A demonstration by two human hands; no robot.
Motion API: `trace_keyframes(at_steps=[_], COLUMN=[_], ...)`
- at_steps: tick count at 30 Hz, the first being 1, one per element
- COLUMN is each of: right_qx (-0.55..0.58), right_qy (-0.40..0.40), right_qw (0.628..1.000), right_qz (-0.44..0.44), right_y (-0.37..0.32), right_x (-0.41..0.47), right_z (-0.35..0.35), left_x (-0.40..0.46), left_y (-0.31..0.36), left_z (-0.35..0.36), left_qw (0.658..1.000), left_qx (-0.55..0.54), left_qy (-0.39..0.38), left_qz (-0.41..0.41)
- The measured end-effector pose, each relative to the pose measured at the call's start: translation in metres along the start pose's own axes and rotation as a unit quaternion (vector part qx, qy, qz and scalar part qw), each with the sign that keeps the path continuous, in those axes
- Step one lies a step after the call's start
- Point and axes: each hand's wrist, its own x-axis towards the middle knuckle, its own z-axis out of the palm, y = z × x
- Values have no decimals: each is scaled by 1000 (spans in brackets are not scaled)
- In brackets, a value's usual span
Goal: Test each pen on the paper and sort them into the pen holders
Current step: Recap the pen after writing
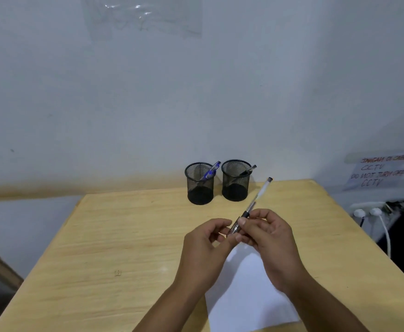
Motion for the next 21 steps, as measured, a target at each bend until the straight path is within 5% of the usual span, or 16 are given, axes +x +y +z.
trace_keyframes(at_steps=[8,14,21], right_qx=[-221,-420,-520], right_qy=[81,62,4], right_qw=[969,897,841], right_qz=[-70,-125,-148], right_y=[-39,-68,-75], right_x=[80,137,177], right_z=[-26,-39,-33], left_x=[69,123,154], left_y=[-11,-29,-44], left_z=[34,77,103], left_qw=[999,994,981], left_qx=[-25,47,75], left_qy=[37,90,172], left_qz=[-20,-29,-41])
